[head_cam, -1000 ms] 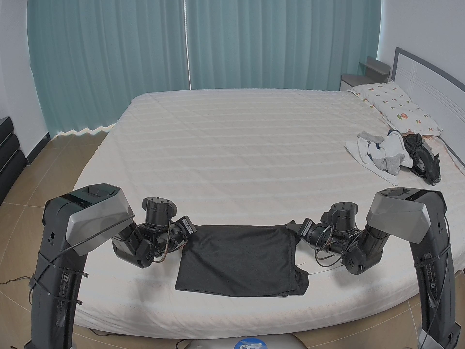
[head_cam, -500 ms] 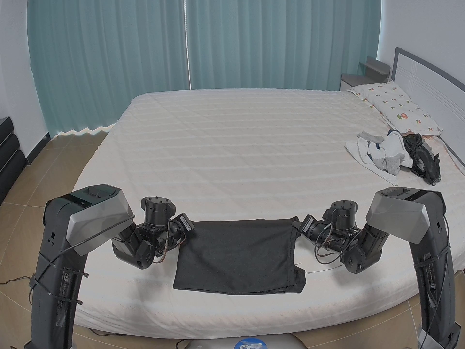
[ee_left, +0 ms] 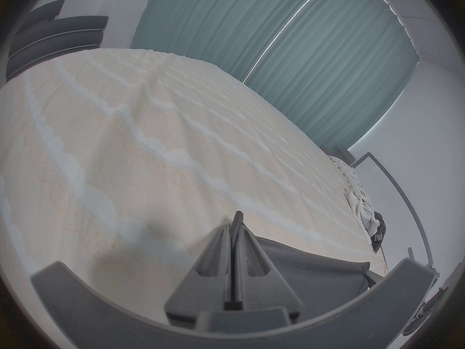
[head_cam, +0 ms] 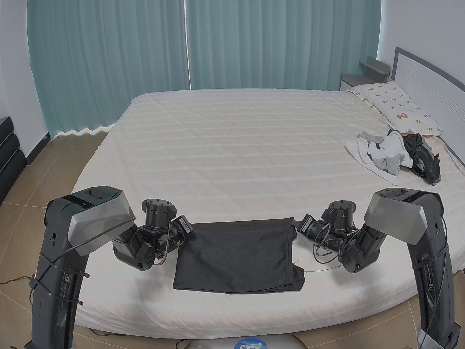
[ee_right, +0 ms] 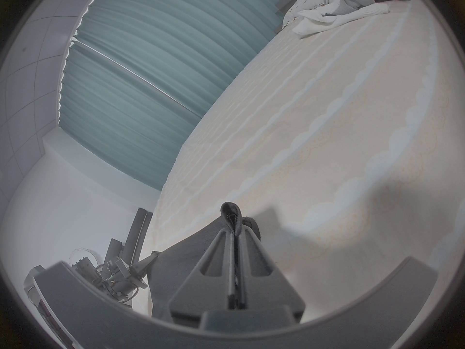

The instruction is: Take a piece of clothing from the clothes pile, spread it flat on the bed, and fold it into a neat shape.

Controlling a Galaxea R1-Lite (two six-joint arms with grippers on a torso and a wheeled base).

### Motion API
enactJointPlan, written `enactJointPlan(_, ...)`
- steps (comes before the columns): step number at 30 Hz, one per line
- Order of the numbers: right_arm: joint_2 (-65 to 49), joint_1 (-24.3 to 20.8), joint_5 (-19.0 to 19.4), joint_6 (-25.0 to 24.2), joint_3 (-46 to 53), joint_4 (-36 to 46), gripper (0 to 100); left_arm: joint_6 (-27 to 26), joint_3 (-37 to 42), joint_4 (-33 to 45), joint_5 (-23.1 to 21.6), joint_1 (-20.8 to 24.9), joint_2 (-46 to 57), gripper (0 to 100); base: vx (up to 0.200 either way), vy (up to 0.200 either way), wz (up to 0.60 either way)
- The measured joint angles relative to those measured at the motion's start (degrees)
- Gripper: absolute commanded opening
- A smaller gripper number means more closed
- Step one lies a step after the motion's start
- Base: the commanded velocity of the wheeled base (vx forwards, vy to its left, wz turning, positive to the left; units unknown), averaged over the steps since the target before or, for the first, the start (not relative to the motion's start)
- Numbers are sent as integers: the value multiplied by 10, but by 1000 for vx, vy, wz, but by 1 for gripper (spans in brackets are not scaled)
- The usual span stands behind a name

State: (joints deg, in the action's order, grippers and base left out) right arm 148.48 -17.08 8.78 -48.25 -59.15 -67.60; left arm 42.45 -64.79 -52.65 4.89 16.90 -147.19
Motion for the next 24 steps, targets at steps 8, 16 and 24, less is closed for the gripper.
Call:
enactJointPlan(8,-4,0,-1,0,12,-9,100,4,2,-5,-1,2,0,100,0,0,0)
enactJointPlan(16,-51,-2,21,-2,107,-31,100,13,21,-22,-4,-3,7,100,0,0,0)
enactJointPlan(24,-98,-53,56,0,244,-108,100,48,94,-31,-40,-37,55,100,0,0,0)
